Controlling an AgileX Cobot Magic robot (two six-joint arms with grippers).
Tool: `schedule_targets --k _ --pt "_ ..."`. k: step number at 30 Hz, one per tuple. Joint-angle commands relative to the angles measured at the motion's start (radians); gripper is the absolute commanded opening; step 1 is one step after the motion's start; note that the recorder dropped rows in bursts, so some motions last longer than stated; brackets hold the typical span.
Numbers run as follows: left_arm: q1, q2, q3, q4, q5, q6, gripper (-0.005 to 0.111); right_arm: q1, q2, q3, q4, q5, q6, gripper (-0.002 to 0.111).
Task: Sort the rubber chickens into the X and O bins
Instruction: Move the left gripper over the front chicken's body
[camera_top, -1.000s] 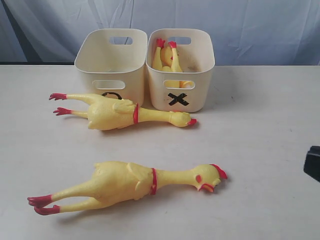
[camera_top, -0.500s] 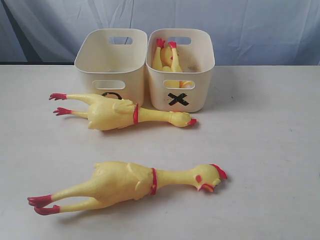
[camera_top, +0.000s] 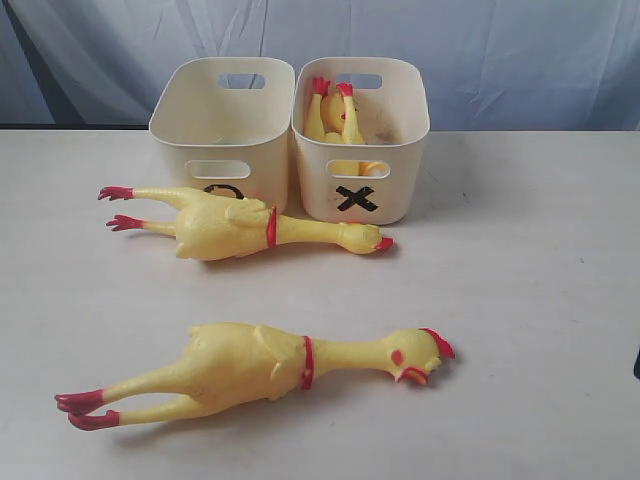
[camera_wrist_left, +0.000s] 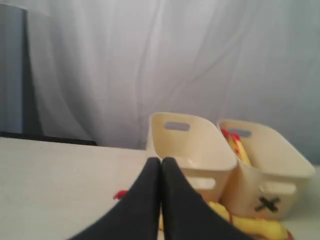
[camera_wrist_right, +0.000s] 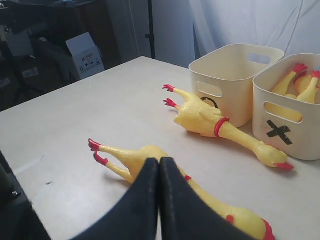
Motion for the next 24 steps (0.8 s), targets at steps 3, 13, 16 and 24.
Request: schedule_targets --k 3,13,16,24 --pt "0.003 0.268 -0.112 -0.281 0.305 0.555 0.000 -0.005 -0.007 0.005 -0.004 0.024 0.000 -0.001" --pt "-0.028 0.565 -0.178 -0.359 0.552 0.925 0.013 -0.005 -0.007 0.005 -0.004 0.040 0.000 -0.001" --pt "-0.072 0.614 -0.178 -0.327 0.552 0.998 0.019 -0.005 -0.007 0.005 -0.004 0.040 0.000 -0.001" --pt "-0.256 0.738 -0.178 -0.324 0.473 1.123 0.036 -0.005 -0.007 0.005 0.000 0.040 0.000 -0.001"
